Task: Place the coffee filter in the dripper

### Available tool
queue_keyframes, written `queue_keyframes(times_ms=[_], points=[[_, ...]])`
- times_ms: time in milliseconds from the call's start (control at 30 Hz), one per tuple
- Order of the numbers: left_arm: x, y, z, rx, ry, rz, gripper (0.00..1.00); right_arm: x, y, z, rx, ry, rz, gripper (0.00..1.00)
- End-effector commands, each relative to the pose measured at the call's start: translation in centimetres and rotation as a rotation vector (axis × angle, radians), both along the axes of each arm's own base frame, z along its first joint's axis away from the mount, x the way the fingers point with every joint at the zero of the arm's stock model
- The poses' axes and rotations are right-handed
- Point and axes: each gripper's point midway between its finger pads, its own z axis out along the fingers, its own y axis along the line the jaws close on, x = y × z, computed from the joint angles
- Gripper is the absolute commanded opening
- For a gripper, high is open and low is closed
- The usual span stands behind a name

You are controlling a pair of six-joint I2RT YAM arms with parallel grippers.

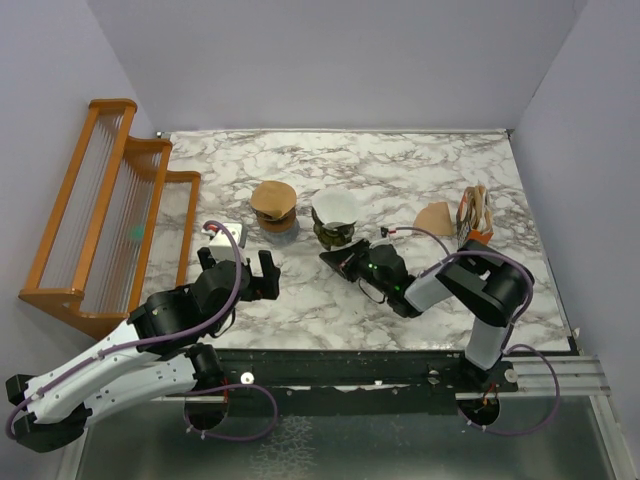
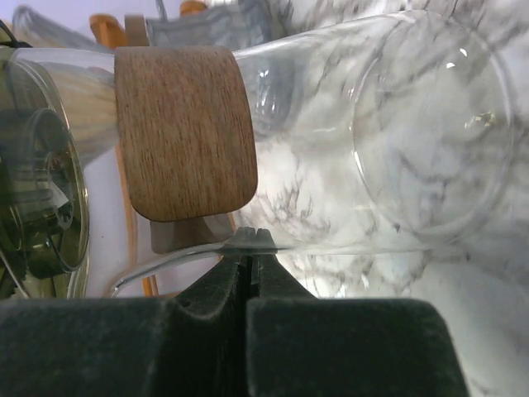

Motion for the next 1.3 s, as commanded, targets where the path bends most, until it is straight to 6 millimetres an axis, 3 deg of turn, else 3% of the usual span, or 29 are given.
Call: queue_keyframes(times_ms=[0, 133, 233, 467, 733, 900, 1067, 1267], points=[[0.4, 0.4, 0.0, 0.009, -0.02, 0.028, 0.99, 2.4, -0.6, -1.2, -0.056, -0.016, -0.001, 0.0], [0.5, 0.4, -0.1, 0.015, -0.017, 0.028, 0.99, 4.0, -0.9, -2.0, -0.099, -0.024, -0.003, 0.0], [0.4, 0.5, -0.1, 0.018, -0.017, 0.029, 0.99, 3.7, -1.0, -2.7, -0.115, -0.015, 0.027, 0.0], [0.5, 0.5, -0.1, 0.015, -0.02, 0.034, 0.99, 1.3, -2.4, -4.4, -0.211, 0.006, 0.097, 0.0], [0.5, 0.5, -0.3, 0.021, -0.016, 0.035, 0.99, -1.2, -5.0, -4.1, -0.352, 0.002, 0.136, 0.01], [0.5, 0.4, -0.3, 0.024, -0.013, 0.033, 0.99, -1.7, -8.0, -3.7, -0.516, -0.01, 0.104, 0.02], [0.5, 0.3, -0.4, 0.023, -0.01, 0.029, 0.99, -1.3, -11.5, -0.8, -0.688, -0.067, 0.029, 0.21], [0.6, -0.1, -0.4, 0.037, -0.006, 0.014, 0.99, -0.3, -16.3, 6.0, -0.872, -0.206, -0.115, 0.52]])
